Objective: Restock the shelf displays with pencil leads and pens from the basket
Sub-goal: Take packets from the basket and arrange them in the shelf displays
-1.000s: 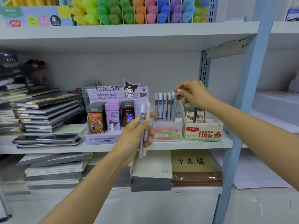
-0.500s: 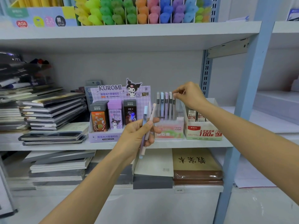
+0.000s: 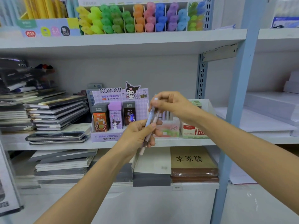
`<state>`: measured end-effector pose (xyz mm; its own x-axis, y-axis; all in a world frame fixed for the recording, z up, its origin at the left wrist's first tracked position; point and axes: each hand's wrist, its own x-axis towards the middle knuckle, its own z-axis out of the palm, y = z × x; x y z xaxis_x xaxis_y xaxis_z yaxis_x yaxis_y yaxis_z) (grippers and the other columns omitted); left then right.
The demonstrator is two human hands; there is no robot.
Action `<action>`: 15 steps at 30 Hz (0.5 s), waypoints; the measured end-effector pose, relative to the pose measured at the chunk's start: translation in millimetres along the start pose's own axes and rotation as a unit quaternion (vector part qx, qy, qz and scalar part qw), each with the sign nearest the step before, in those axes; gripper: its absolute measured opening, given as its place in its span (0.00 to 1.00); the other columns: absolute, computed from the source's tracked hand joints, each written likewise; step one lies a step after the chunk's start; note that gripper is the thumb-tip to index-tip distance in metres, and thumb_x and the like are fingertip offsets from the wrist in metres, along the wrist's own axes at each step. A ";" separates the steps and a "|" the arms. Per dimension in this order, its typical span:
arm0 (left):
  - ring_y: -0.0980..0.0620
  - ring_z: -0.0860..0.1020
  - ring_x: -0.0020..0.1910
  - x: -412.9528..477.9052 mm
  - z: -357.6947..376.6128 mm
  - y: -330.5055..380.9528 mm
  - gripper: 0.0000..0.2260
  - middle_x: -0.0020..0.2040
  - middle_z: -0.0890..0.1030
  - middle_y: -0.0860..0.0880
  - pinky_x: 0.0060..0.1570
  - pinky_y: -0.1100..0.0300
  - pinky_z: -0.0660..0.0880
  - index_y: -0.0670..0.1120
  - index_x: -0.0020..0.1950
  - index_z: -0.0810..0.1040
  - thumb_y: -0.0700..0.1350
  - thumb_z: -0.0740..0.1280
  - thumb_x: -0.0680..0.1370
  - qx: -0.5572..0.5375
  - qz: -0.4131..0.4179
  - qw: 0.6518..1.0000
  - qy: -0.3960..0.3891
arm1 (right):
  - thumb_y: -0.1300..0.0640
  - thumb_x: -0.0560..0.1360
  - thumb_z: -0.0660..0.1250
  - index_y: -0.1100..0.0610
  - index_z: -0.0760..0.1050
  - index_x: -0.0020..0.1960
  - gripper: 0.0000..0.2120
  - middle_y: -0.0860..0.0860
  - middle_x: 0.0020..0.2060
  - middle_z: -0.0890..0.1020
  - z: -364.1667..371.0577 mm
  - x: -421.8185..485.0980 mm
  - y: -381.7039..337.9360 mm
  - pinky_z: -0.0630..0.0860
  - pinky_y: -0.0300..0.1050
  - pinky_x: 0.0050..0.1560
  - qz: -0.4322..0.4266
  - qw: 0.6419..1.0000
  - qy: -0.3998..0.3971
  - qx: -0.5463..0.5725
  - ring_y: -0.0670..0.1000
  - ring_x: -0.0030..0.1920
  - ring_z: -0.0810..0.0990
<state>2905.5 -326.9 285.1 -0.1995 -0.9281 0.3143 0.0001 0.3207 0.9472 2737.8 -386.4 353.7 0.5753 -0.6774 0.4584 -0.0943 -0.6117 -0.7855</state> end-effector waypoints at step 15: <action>0.56 0.69 0.24 5.3 -16.9 -7.5 0.10 0.34 0.77 0.47 0.24 0.69 0.66 0.42 0.53 0.81 0.43 0.60 0.83 -0.029 -0.010 0.992 0.123 | 0.60 0.77 0.68 0.58 0.78 0.46 0.02 0.54 0.37 0.84 -64.2 21.1 28.4 0.77 0.31 0.34 0.005 0.943 0.277 -0.185 0.43 0.31 0.83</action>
<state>2921.0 -337.4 280.8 0.0453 -0.9545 0.2949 0.0563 0.2972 0.9532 2695.1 -444.2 367.8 0.0692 -0.7309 0.6789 -0.4330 -0.6351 -0.6396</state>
